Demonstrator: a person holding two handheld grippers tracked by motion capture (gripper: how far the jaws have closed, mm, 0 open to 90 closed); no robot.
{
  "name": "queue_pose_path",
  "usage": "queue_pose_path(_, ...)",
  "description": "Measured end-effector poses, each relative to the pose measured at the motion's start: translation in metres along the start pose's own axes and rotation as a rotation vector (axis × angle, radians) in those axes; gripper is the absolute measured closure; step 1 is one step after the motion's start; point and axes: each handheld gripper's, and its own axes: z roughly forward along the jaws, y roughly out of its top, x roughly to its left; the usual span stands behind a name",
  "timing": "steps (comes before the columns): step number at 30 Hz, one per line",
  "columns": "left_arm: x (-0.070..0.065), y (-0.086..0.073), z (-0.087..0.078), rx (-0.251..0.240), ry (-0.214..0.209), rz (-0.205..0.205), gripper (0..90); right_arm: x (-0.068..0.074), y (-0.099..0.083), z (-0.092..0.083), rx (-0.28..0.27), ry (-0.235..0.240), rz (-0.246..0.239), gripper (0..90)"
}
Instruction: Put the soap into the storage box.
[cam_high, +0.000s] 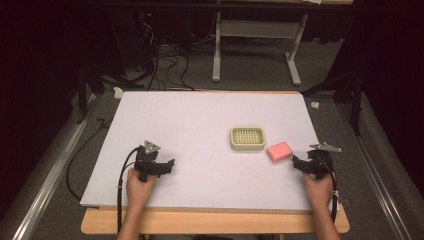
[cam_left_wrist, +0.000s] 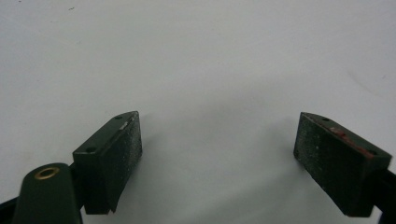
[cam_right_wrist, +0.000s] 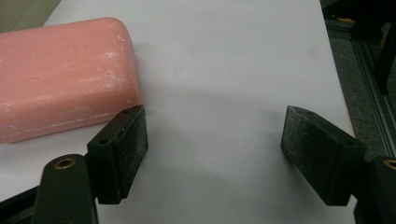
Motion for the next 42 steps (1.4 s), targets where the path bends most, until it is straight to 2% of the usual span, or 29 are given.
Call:
queue_pose_path(30, 0.0001, 0.0001, 0.0, 0.001, 0.0, 0.0, 15.9, -0.0007, 0.0009, 0.0001, 0.009, 0.005, 0.003, 23.0)
queue_pose_path(36, 0.0, 0.0001, 0.0001, 0.001, 0.0, 0.0, 15.9, -0.0002, 0.0011, 0.0004, 0.012, 0.02, -0.001, 19.0)
queue_pose_path(42, -0.0002, 0.0001, 0.0, 0.0, 0.002, 0.0, 15.9, 0.0012, 0.0015, 0.0002, 0.019, 0.027, -0.029, 16.1)
